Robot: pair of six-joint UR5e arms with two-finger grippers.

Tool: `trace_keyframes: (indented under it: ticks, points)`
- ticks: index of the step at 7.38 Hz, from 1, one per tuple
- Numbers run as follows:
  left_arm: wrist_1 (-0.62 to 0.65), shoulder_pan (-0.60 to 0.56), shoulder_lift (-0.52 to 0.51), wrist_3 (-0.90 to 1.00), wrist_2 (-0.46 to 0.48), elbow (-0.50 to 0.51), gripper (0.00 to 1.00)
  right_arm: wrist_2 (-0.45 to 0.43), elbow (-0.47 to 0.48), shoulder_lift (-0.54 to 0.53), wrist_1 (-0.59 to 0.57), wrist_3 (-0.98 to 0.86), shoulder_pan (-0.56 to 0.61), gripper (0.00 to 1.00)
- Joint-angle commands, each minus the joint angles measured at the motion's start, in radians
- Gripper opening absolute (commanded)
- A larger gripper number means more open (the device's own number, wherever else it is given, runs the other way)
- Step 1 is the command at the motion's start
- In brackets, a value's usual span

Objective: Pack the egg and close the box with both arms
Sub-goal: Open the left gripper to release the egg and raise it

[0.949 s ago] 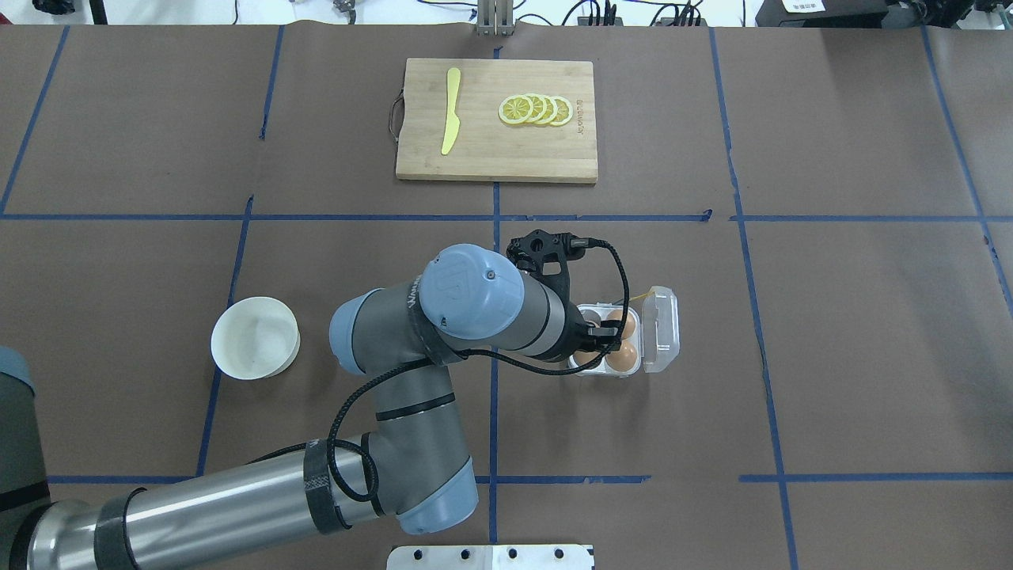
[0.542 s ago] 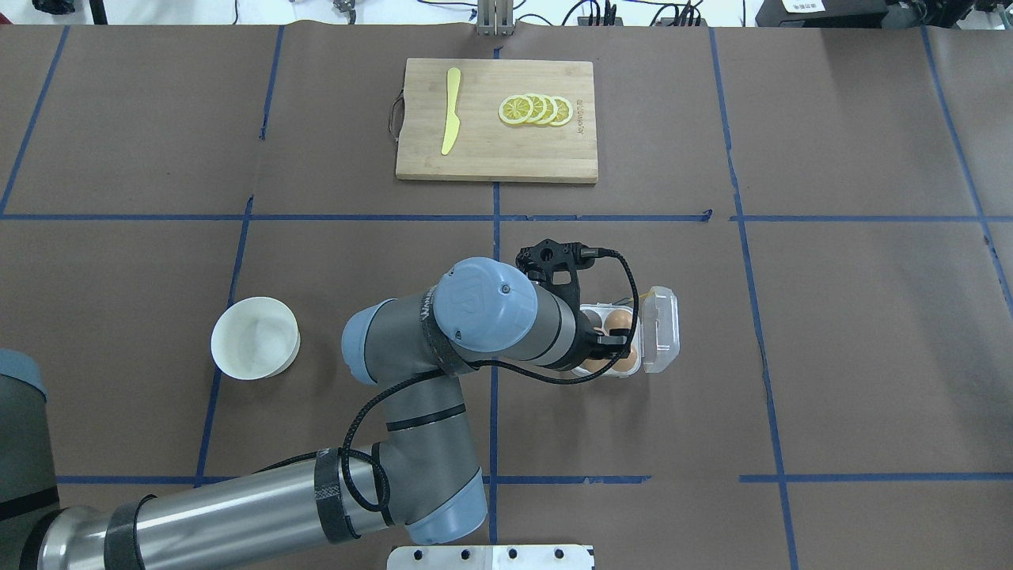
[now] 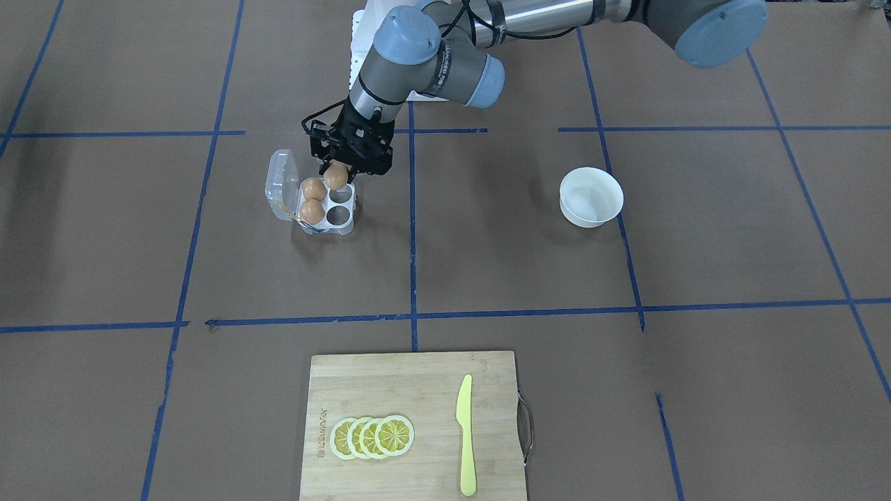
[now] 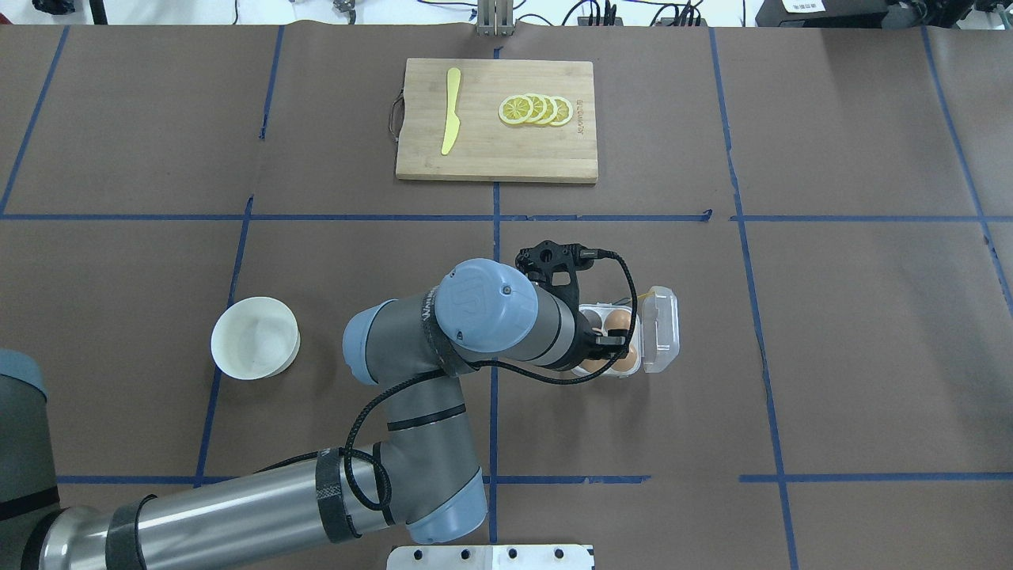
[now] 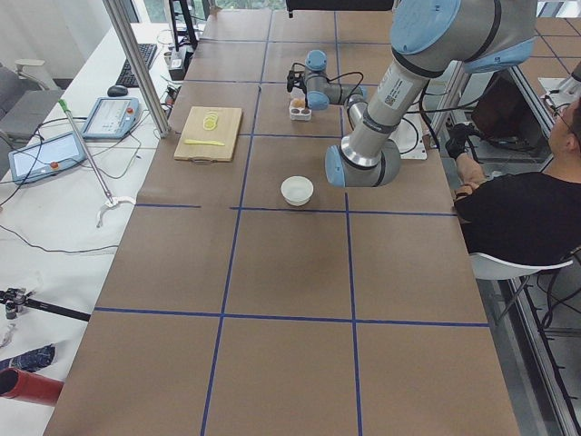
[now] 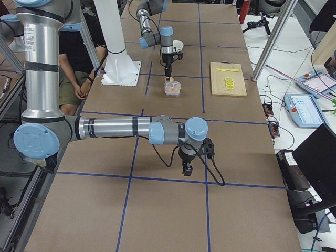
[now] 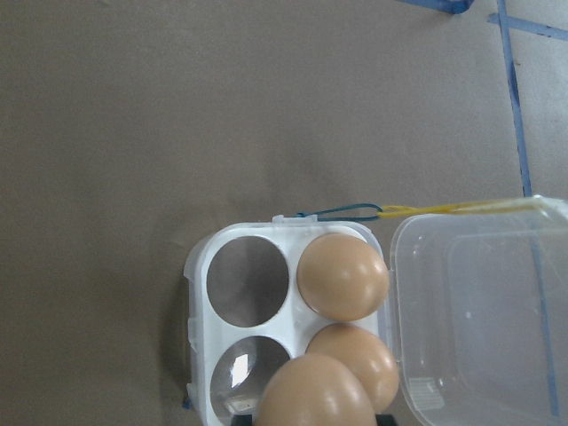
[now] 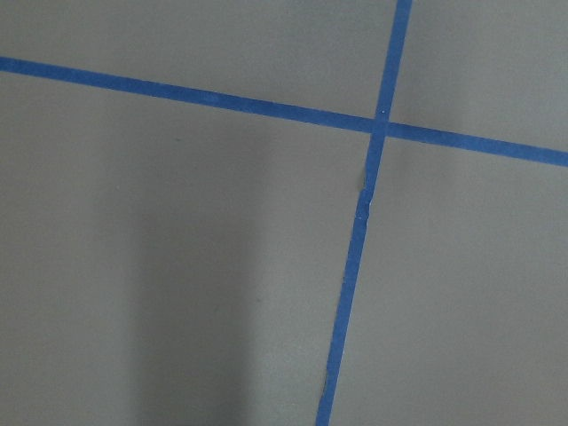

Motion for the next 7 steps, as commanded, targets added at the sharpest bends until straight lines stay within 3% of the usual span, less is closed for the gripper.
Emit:
trace_keyframes:
  ticks: [1, 3, 5, 7]
  points:
    - [-0.003, 0.0, -0.003, 0.015, 0.032, 0.011, 0.59, 0.0, 0.0, 0.0, 0.0, 0.001, 0.0, 1.0]
    - [-0.003, 0.0, -0.005, 0.015, 0.034, 0.016, 0.67, 0.0, 0.003, 0.0, 0.0, 0.001, 0.0, 1.0]
    - [-0.003, 0.0, -0.005, 0.02, 0.034, 0.014, 0.68, 0.0, 0.008, 0.0, 0.0, 0.001, 0.0, 1.0]
    - [0.008, -0.018, 0.006, 0.053, 0.033, 0.005, 0.67, 0.062, 0.031, 0.001, 0.0, 0.005, -0.002, 1.0]
